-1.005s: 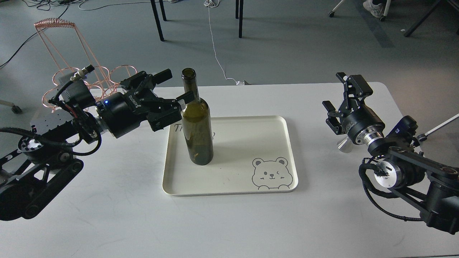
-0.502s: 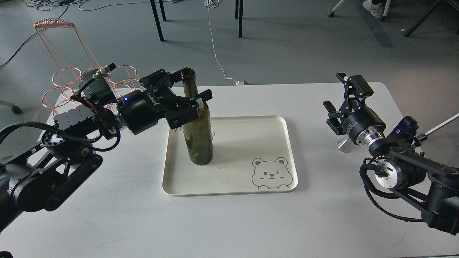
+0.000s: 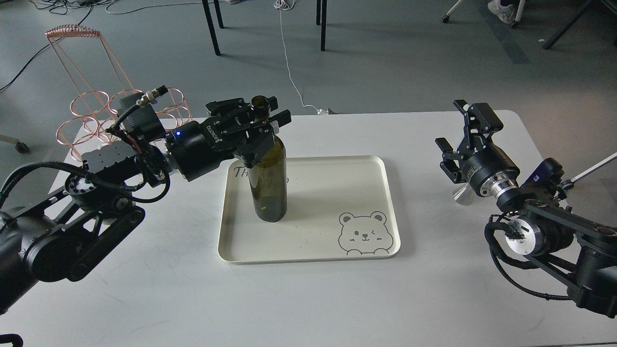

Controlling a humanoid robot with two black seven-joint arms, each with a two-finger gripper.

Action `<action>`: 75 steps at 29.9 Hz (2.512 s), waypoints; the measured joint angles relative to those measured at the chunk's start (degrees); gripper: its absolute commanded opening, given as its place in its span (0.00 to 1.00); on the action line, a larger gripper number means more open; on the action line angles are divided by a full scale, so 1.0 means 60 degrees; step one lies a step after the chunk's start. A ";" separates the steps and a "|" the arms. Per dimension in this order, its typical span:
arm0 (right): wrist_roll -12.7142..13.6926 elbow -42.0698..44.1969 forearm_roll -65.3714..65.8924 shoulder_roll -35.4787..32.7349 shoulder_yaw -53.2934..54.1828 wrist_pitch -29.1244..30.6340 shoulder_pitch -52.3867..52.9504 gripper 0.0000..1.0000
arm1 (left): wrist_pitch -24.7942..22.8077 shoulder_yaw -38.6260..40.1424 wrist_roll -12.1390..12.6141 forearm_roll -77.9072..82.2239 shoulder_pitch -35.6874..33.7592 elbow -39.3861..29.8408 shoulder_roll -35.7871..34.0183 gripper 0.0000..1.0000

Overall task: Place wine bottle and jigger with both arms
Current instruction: 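Lift the wine bottle with the left gripper toward the copper rack, then lower the bottle into a slot of the copper wire rack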

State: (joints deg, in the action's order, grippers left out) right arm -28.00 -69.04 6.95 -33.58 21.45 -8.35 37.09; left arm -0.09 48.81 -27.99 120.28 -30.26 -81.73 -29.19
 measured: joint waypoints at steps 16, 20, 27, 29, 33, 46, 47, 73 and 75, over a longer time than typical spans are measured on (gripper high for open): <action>0.0000 0.0037 0.0016 -0.0019 0.0018 -0.0016 -0.0001 0.99 | -0.0064 0.0006 -0.0003 -0.1681 -0.3537 0.1639 -0.1341 0.11; 0.0000 0.0047 0.0016 -0.0019 0.0018 -0.0015 -0.0001 0.99 | -0.0099 -0.0090 -0.0003 -0.1747 -0.4198 0.3049 -0.1786 0.11; 0.0000 0.0060 0.0023 0.0039 0.0014 -0.0016 -0.0001 0.99 | -0.0102 -0.1750 -0.0004 -0.1719 -0.5139 0.4001 -0.2564 0.11; 0.0000 0.0064 0.0028 0.0043 0.0006 -0.0016 -0.0001 0.99 | -0.0099 -0.2054 -0.0005 -0.1715 -0.5310 0.4063 -0.2641 0.11; 0.0000 0.0066 0.0032 0.0042 -0.0001 -0.0016 -0.0001 0.99 | -0.0098 -0.2207 -0.0004 -0.1694 -0.5391 0.4190 -0.2724 0.11; 0.0000 0.0066 0.0033 0.0015 -0.0029 -0.0015 -0.0025 0.99 | -0.0083 -0.2239 -0.0002 -0.1663 -0.5299 0.4621 -0.2690 0.11; 0.0000 0.0066 0.0033 0.0015 -0.0030 -0.0016 -0.0027 0.99 | -0.0083 -0.2260 -0.0002 -0.1662 -0.5294 0.4638 -0.2679 0.11; 0.0000 0.0065 0.0048 0.0030 -0.0088 -0.0015 -0.0044 0.99 | -0.0070 -0.2606 -0.0002 -0.1678 -0.5039 0.4951 -0.2773 0.12; 0.0000 0.0057 0.0048 0.0030 -0.0089 -0.0015 -0.0044 0.99 | -0.0070 -0.2638 -0.0002 -0.1679 -0.5038 0.4941 -0.2777 0.12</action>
State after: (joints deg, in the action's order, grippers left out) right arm -28.00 -68.69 7.23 -33.40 20.92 -8.44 36.82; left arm -0.51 32.98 -28.00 110.20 -60.48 -52.08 -45.84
